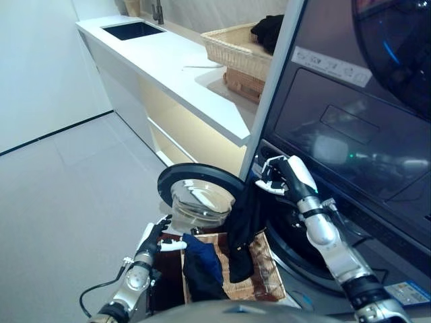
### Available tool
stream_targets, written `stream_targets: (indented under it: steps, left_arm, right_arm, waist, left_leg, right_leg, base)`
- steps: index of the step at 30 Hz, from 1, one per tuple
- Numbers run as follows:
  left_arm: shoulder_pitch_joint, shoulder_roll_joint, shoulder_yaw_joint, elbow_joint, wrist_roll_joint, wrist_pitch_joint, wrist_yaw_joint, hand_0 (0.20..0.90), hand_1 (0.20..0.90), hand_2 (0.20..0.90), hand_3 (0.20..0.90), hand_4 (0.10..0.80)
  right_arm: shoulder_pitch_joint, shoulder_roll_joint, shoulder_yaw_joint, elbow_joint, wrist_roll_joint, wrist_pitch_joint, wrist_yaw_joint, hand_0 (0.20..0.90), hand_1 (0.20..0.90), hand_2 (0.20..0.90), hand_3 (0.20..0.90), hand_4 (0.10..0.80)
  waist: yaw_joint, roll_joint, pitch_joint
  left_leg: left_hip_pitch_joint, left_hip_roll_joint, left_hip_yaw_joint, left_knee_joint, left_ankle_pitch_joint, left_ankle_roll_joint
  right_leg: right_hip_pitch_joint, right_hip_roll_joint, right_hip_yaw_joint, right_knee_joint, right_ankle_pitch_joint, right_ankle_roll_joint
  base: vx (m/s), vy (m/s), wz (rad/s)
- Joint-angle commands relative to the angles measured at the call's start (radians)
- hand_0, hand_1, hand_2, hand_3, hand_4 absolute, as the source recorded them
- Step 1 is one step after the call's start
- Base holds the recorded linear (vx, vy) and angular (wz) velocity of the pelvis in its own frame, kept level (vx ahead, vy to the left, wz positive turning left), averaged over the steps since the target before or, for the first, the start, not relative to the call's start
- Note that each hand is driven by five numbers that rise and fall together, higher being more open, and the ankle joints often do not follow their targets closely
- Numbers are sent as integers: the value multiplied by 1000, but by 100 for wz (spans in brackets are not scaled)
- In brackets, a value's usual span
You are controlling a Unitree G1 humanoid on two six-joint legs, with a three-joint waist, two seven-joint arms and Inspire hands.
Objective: Pick up the clothes and place them into the washing machine
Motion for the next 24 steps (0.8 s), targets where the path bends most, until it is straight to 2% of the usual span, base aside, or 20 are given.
stream_targets:
  steps: [1,10,24]
  left_arm:
    - [-103,26,-50,-33,-19,-64,20,900,900,900,900,800]
    - [-154,-13,-85,-96,-113,-64,20,900,900,900,900,800]
    - [-206,-50,-110,-172,-175,-67,48,900,900,900,900,800]
  right_arm:
    - [-198,-14,-80,-57,86,-105,-87,200,200,200,200,300]
    - [-359,-8,19,-68,128,-90,-78,200,200,200,200,300]
    - [-456,59,69,-87,207,-68,-77,200,200,200,200,300]
  waist:
    - [24,-43,-97]
    - [25,-53,-102]
    - [22,-61,-107]
  left_leg:
    - [58,-24,30,1,-92,-50]
    - [61,-23,36,6,-95,-49]
    - [68,-20,43,4,-95,-50]
  right_leg:
    - [-1,18,-22,40,-36,7]
    - [1,19,-18,44,-35,5]
    - [7,22,-12,41,-33,3]
  base:
    - [-12,-6,-5]
    - [-9,-2,-1]
    - [-1,-1,-1]
